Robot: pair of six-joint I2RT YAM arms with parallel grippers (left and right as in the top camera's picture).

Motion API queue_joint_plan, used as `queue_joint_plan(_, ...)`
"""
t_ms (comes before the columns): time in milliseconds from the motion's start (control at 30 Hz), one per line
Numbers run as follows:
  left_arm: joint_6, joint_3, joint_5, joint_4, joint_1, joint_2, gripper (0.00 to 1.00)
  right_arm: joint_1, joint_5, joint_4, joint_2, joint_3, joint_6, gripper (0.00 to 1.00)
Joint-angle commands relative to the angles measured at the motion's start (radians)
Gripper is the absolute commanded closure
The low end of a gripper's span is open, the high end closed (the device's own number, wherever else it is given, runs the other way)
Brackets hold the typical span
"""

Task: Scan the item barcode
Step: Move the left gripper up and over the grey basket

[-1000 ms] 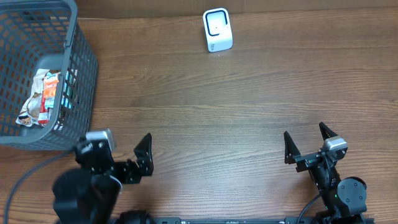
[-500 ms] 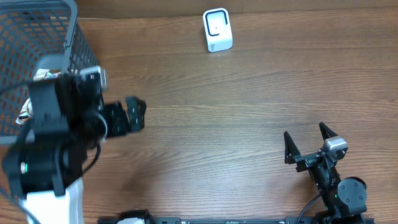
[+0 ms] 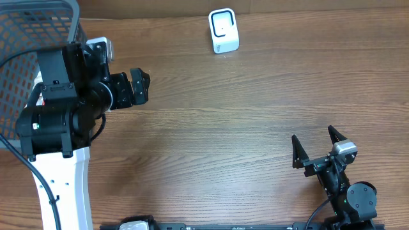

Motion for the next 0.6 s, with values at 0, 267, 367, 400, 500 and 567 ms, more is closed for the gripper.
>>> queue_joint_plan(0,0.062,0.029,-0.048,0.026,-0.006,0.013,0.00,-0.004,0.002,0.003,-0.009,-0.010,0.004,0.00)
queue_joint_plan(267,0.061,0.029,-0.175,0.079,-0.006,0.015,0.00,-0.004,0.002,0.002,-0.009,-0.010,0.004,0.00)
queue_joint_plan(367,0.061,0.029,-0.217,0.083,-0.006,0.015,0.00,-0.004,0.002,0.002,-0.009,-0.010,0.004,0.00)
queue_joint_plan(400,0.061,0.029,-0.234,0.083,-0.006,0.015,0.00,-0.004,0.001,0.002,-0.009,-0.010,0.004,0.00)
queue_joint_plan(500,0.062,0.029,-0.281,0.083,-0.006,0.015,0.00,-0.004,0.002,0.002,-0.009,-0.010,0.004,0.00)
queue_joint_plan(567,0.063,0.029,-0.312,0.082,-0.006,0.015,0.00,-0.004,0.001,0.002,-0.009,-0.010,0.004,0.00)
